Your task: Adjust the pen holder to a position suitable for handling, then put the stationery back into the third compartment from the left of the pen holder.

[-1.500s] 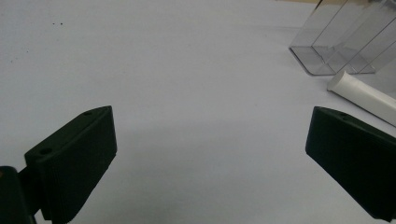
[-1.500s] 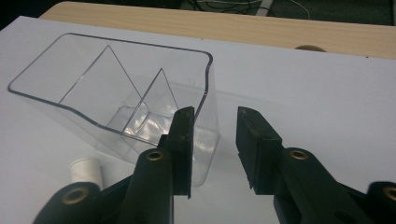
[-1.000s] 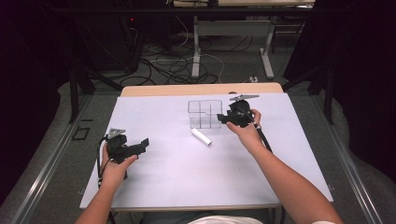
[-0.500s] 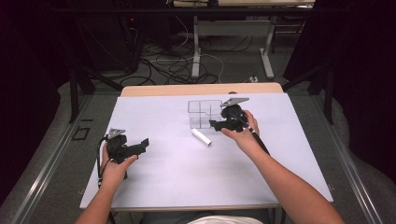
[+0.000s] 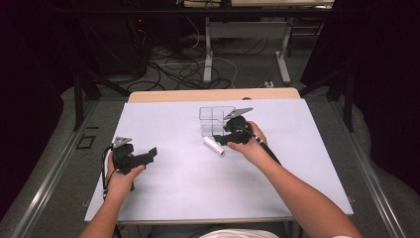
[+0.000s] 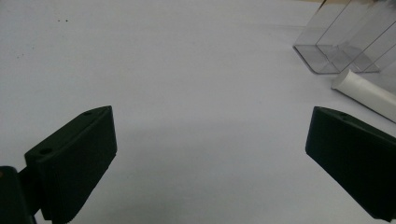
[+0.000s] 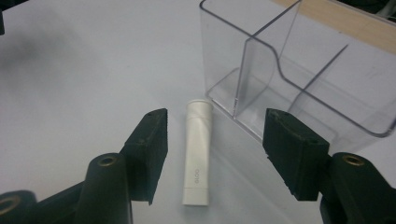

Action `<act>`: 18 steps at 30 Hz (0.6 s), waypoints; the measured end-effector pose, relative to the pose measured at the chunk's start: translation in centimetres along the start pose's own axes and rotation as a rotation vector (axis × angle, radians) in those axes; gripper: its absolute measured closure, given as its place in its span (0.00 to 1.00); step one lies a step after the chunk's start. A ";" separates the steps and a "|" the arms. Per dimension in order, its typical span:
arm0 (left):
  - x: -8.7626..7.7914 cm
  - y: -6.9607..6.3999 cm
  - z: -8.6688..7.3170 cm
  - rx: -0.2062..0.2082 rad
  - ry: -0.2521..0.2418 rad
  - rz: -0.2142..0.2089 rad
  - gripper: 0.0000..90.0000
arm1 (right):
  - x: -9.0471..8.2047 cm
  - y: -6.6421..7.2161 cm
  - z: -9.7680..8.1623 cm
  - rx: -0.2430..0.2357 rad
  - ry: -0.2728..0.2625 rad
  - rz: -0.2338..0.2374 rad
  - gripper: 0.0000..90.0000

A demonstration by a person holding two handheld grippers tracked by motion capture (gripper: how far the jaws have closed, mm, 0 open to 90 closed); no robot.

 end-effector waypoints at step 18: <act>-0.2 0.0 -0.1 0.007 0.006 0.006 0.03 | 3.0 0.7 0.0 -0.042 0.115 -0.001 0.56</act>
Point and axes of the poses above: each handheld gripper's, and its own axes: x roughly forward along the jaws, z roughly out of its top, y roughly to its left, the point moved 10 cm from there along x, roughly forward along the jaws, and after that the axes turned 11 degrees about y, right-handed, at the moved point
